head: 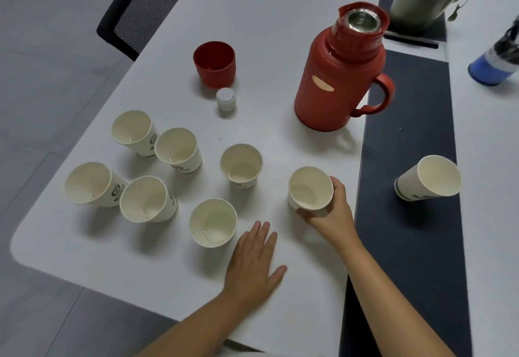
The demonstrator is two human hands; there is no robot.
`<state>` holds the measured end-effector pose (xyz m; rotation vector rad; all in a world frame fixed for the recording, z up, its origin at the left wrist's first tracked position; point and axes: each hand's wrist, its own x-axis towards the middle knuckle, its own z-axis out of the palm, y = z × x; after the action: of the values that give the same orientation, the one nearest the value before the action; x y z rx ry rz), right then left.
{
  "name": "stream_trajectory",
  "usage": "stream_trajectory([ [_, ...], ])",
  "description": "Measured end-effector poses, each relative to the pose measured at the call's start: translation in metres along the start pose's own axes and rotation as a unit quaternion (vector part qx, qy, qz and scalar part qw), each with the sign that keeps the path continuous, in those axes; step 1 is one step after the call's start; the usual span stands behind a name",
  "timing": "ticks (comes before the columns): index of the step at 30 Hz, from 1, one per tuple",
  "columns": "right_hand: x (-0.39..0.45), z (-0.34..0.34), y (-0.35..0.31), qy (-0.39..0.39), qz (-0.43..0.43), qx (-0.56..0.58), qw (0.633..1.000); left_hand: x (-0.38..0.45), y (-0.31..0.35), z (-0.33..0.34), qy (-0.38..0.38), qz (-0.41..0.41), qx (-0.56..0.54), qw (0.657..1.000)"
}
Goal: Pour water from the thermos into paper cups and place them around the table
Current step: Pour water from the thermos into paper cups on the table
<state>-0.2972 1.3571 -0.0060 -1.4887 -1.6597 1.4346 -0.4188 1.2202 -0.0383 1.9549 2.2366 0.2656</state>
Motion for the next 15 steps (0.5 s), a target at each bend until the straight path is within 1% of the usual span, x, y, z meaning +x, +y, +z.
stream_trajectory([
  [3, -0.004, -0.011, 0.003, -0.011, -0.011, -0.008, 1.000, 0.002, 0.007, -0.008, 0.062, 0.016, -0.006, 0.998],
  [5, -0.008, -0.024, 0.005, -0.018, -0.032, -0.012, 0.999, 0.008, 0.015, -0.016, 0.073, -0.004, -0.069, 0.995],
  [7, -0.011, -0.039, 0.007, -0.010, -0.045, -0.011, 0.999, 0.019, 0.026, -0.029, 0.105, -0.025, -0.161, 0.981],
  [9, -0.011, -0.049, 0.008, 0.029, -0.053, -0.009, 0.998, 0.037, 0.037, -0.051, 0.119, -0.073, -0.288, 0.947],
  [11, -0.003, -0.056, 0.006, 0.086, -0.058, -0.005, 0.995, 0.063, 0.046, -0.072, 0.131, -0.094, -0.384, 0.909],
  [13, 0.014, -0.061, -0.003, 0.136, -0.064, 0.012, 0.989, 0.095, 0.050, -0.088, 0.157, -0.094, -0.419, 0.889],
  [15, 0.037, -0.067, -0.018, 0.169, -0.070, 0.018, 0.983, 0.134, 0.049, -0.098, 0.158, -0.109, -0.429, 0.883],
])
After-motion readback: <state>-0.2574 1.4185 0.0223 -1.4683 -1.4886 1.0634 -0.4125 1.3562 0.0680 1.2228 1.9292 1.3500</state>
